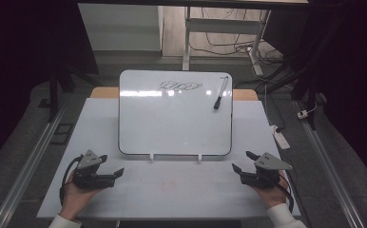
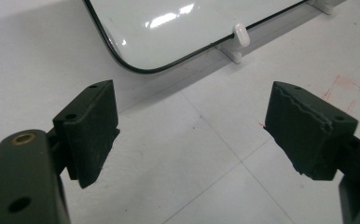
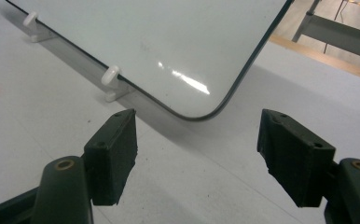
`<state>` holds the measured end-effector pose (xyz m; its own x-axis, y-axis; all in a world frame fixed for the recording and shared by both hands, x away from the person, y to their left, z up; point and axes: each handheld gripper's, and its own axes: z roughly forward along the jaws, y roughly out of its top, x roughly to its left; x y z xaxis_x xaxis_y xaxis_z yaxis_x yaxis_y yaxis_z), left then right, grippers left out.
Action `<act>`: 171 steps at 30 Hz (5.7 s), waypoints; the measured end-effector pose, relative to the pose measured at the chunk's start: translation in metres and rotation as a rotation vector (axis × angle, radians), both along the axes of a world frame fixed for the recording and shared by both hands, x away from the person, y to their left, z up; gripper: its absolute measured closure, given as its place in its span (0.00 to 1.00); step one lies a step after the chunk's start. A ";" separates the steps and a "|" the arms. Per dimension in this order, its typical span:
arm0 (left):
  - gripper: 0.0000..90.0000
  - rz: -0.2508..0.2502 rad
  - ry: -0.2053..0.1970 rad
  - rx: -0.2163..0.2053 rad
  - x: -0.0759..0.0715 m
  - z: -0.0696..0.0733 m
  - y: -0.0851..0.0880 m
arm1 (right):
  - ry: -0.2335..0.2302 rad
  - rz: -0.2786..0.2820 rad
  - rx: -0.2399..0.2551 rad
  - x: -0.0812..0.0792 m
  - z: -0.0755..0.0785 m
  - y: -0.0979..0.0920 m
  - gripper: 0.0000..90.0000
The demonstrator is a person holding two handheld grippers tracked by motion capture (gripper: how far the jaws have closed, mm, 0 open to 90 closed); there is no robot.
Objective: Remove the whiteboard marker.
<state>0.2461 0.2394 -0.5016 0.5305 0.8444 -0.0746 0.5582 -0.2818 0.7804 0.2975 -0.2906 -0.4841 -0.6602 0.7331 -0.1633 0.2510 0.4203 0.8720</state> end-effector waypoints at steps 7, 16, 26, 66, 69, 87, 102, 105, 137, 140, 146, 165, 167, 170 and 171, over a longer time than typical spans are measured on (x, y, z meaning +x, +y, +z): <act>0.21 -0.011 -0.011 0.002 0.002 0.000 0.001 | -0.022 -0.024 0.014 0.001 0.019 0.010 0.33; 0.21 -0.007 -0.007 0.003 0.006 -0.002 0.003 | -0.072 -0.090 0.049 0.022 0.069 0.030 0.36; 0.21 -0.015 0.001 0.034 0.007 -0.004 -0.002 | -0.082 -0.125 0.088 0.069 0.119 0.063 0.39; 0.21 -0.033 -0.009 0.084 0.008 -0.009 -0.002 | 0.023 -0.427 0.049 0.192 0.126 0.114 0.69; 0.21 -0.032 -0.008 0.085 0.008 -0.009 -0.002 | 0.019 -0.436 0.053 0.194 0.125 0.116 0.72; 0.21 -0.025 -0.010 0.077 0.007 -0.010 0.002 | 0.070 -0.490 0.135 0.205 0.121 0.132 0.87; 0.21 -0.021 -0.009 0.073 0.006 -0.011 0.004 | 0.041 -0.450 0.149 0.198 0.123 0.137 0.90; 0.21 -0.020 -0.009 0.073 0.006 -0.011 0.004 | 0.019 -0.436 0.148 0.193 0.125 0.138 0.90; 0.26 -0.181 -0.067 -0.139 0.030 0.040 -0.058 | -0.104 0.003 0.283 0.065 0.094 0.133 0.90; 0.28 -0.217 -0.074 -0.152 0.035 0.048 -0.072 | -0.104 0.038 0.285 0.054 0.090 0.137 0.90; 0.30 -0.289 -0.077 -0.191 0.050 0.066 -0.109 | -0.094 0.092 0.302 0.037 0.086 0.139 0.90; 0.48 -0.427 0.033 -0.233 0.079 0.058 -0.164 | -0.058 0.207 0.262 0.019 0.071 0.160 0.89; 0.51 -0.438 0.048 -0.238 0.081 0.056 -0.165 | -0.058 0.213 0.258 0.019 0.070 0.162 0.89; 0.59 -0.453 0.063 -0.244 0.083 0.054 -0.167 | -0.063 0.225 0.240 0.016 0.070 0.166 0.89; 0.61 -0.456 0.064 -0.241 0.083 0.054 -0.168 | -0.061 0.227 0.236 0.016 0.070 0.167 0.89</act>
